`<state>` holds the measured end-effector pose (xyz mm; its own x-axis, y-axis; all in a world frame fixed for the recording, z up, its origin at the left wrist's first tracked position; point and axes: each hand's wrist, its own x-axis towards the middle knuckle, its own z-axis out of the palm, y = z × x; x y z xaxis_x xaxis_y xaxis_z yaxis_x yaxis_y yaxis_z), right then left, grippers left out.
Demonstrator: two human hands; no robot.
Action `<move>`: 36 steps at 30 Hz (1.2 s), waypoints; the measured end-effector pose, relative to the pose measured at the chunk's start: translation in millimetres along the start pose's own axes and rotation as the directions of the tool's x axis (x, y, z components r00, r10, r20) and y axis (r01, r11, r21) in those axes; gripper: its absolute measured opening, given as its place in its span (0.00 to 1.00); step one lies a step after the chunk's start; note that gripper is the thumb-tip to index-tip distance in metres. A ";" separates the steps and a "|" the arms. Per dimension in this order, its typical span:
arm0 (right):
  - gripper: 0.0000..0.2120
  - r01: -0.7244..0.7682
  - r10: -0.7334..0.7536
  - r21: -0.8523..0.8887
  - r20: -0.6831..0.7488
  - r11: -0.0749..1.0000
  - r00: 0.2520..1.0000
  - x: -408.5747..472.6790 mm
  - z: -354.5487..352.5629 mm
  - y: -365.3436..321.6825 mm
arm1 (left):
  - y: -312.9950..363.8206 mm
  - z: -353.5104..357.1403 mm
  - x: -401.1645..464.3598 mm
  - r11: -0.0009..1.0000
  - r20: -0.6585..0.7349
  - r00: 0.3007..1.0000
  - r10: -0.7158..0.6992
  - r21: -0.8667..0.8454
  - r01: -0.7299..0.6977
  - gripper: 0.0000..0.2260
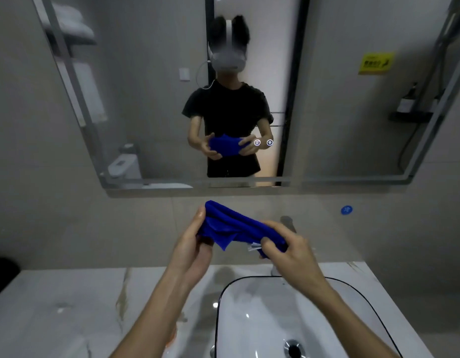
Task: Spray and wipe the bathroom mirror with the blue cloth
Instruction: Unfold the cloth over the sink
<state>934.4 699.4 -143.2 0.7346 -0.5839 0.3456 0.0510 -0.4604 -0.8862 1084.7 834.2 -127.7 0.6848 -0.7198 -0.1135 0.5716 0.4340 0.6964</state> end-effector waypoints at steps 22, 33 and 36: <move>0.16 -0.243 0.243 0.329 0.043 0.912 0.969 -52.6 61.2 7.7 | -45.2 9.5 -45.2 0.939 0.110 0.992 0.057 0.332 -0.091 0.16; 0.18 -0.207 0.189 0.103 0.161 0.973 0.969 -27.3 3.6 -4.9 | -6.6 -35.4 -25.4 0.951 0.122 0.971 -0.206 0.258 0.169 0.17; 0.18 -0.168 0.147 0.086 0.204 0.982 0.968 -22.5 0.6 -18.6 | -19.2 -45.1 -19.3 0.969 0.118 0.963 -0.240 0.084 0.232 0.20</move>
<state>917.3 721.5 -134.7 0.8563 -0.4968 0.1411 -0.0147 -0.2966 -0.9549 1080.9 864.1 -170.8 0.4688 -0.8619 -0.1930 0.6745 0.2083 0.7083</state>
